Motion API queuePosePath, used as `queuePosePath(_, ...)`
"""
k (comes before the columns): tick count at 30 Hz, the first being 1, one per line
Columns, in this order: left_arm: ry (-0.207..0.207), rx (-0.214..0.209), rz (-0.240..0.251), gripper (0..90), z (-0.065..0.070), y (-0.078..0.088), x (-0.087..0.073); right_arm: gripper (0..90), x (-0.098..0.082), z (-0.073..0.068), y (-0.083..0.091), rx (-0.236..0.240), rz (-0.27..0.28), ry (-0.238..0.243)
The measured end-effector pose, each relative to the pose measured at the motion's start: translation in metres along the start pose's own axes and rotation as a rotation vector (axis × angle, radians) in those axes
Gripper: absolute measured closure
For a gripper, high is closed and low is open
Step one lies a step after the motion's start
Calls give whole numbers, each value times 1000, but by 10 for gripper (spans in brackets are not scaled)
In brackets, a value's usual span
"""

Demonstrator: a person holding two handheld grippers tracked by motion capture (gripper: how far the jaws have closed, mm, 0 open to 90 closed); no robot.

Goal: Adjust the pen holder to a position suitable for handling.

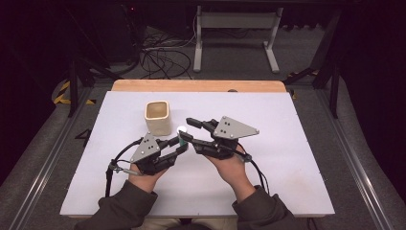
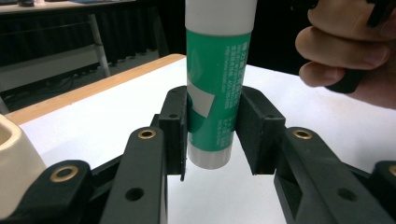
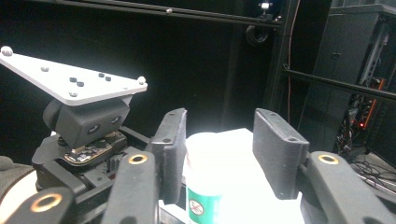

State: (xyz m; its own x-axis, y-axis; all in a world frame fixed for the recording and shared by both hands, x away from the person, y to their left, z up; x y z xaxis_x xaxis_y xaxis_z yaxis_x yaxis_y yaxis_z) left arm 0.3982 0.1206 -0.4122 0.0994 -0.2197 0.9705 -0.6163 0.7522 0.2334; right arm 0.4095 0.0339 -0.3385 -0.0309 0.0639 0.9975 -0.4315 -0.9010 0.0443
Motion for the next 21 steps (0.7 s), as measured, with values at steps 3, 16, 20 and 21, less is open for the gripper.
queuePosePath(3,-1,6,-2,655,-2,0,0,526,2,5,6,-18,5,-3)
queuePosePath(16,6,37,10,655,-13,6,4,478,5,21,25,-73,9,-36)
queuePosePath(20,4,47,16,655,-16,8,5,473,2,24,29,-81,-1,-41)
queuePosePath(21,3,49,16,655,-17,8,6,471,1,24,30,-83,-3,-39)
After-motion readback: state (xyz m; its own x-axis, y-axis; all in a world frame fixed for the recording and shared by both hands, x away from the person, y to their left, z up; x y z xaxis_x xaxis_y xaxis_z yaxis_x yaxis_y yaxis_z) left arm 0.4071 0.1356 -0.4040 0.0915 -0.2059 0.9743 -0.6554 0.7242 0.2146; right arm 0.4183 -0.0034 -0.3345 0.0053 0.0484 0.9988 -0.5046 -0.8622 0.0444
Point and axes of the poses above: each handheld gripper's, and its own axes: y roughly backward along the jaws, x roughly out of its top, z roughly to its right, the point moved 9 cm from there along -y, roughly forward along the jaws, and after that the axes turned 2 degrees about -y, right-handed, at the moved point
